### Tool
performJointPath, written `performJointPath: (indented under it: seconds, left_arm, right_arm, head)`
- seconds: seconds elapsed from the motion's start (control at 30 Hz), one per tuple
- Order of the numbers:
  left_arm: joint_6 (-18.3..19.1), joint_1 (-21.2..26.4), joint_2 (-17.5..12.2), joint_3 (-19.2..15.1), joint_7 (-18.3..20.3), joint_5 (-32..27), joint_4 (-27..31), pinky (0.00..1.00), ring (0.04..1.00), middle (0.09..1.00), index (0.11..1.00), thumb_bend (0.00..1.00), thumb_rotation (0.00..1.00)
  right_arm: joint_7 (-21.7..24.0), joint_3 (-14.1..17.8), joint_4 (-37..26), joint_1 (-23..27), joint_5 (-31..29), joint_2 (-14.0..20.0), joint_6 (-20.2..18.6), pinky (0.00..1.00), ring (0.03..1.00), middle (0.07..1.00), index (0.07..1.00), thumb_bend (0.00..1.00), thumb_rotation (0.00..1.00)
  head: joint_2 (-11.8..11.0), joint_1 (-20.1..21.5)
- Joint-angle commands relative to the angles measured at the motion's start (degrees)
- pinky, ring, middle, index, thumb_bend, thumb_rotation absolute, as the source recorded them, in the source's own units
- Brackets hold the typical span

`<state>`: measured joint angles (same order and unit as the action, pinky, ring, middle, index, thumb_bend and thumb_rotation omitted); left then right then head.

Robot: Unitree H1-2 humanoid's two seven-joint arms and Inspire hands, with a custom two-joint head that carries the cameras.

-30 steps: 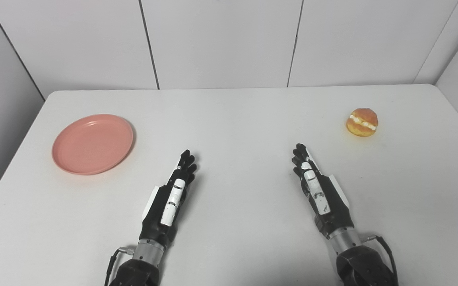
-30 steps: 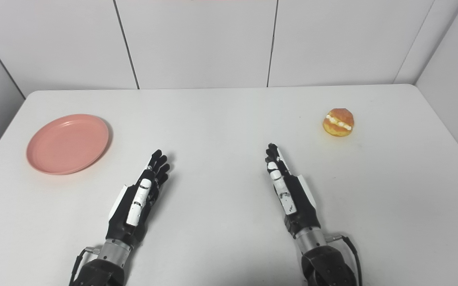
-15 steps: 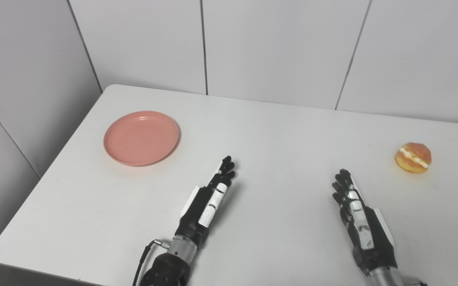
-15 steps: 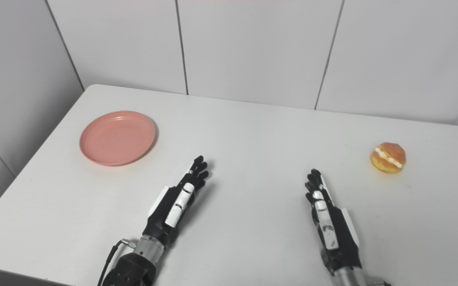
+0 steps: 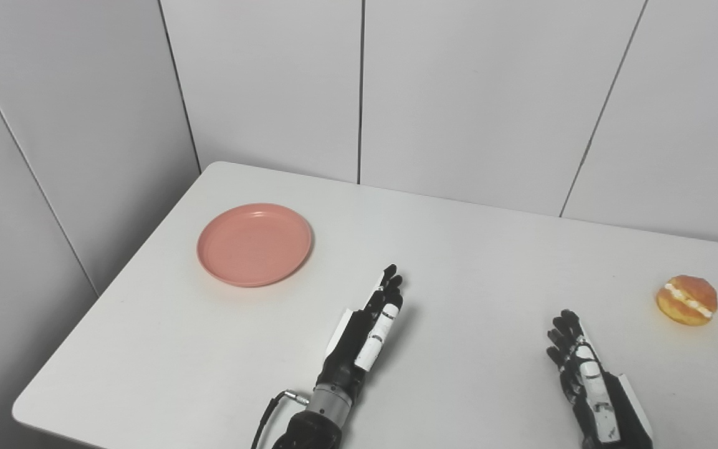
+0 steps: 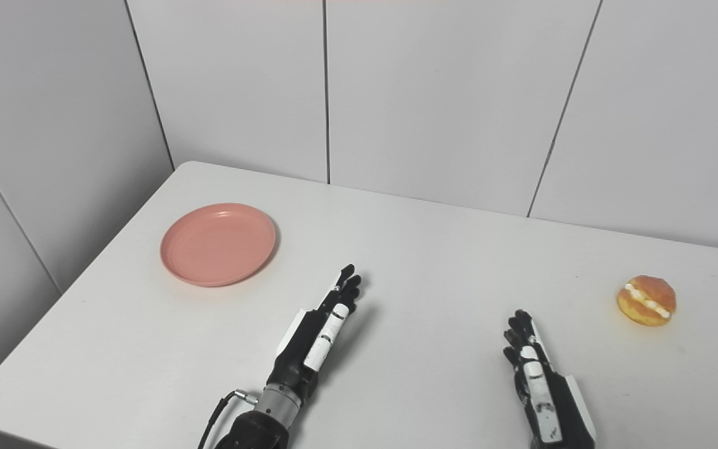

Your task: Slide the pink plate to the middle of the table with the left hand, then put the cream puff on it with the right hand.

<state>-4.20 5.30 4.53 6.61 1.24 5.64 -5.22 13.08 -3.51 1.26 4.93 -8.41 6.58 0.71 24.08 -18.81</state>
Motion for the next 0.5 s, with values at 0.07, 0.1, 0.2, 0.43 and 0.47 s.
performJointPath:
  seconds: [0.07, 0.1, 0.2, 0.43, 0.47]
  left_arm:
    - [-0.5, -3.3, 0.3, 1.0, 0.0, 0.3, -5.3, 0.98, 0.981, 0.984, 0.979, 0.46, 1.00]
    - [-0.4, -3.4, 0.2, 1.0, 0.1, 0.2, -5.1, 0.98, 0.980, 0.983, 0.979, 0.46, 1.00]
    - [0.0, -3.5, 0.0, 0.9, 0.3, 0.0, -4.6, 0.98, 0.979, 0.982, 0.976, 0.47, 1.00]
    - [1.1, -3.6, -0.4, 0.3, 0.8, -1.0, -2.9, 0.98, 0.972, 0.978, 0.970, 0.46, 1.00]
    - [1.5, -3.6, -0.6, 0.3, 1.0, -1.2, -2.4, 0.98, 0.972, 0.978, 0.970, 0.46, 1.00]
  right_arm:
    - [0.2, 0.2, 0.4, -0.7, -0.1, 0.0, 0.2, 1.00, 1.000, 1.000, 1.000, 0.26, 1.00]
    - [0.0, 0.2, 0.2, -0.8, 0.0, -0.1, 0.0, 1.00, 1.000, 1.000, 1.000, 0.26, 1.00]
    - [-0.3, 0.1, -0.4, -1.0, 0.0, -0.4, -0.7, 1.00, 1.000, 1.000, 1.000, 0.28, 1.00]
    - [-0.5, -0.2, -1.2, -0.9, 0.2, -0.9, -1.6, 1.00, 1.000, 1.000, 1.000, 0.28, 1.00]
    - [-0.5, -0.3, -1.2, -0.9, 0.2, -1.0, -1.7, 1.00, 1.000, 1.000, 1.000, 0.28, 1.00]
  head:
    - [0.3, 0.1]
    - [0.4, 0.0]
    - [0.6, 0.2]
    - [1.1, -0.2]
    - [1.1, -0.3]
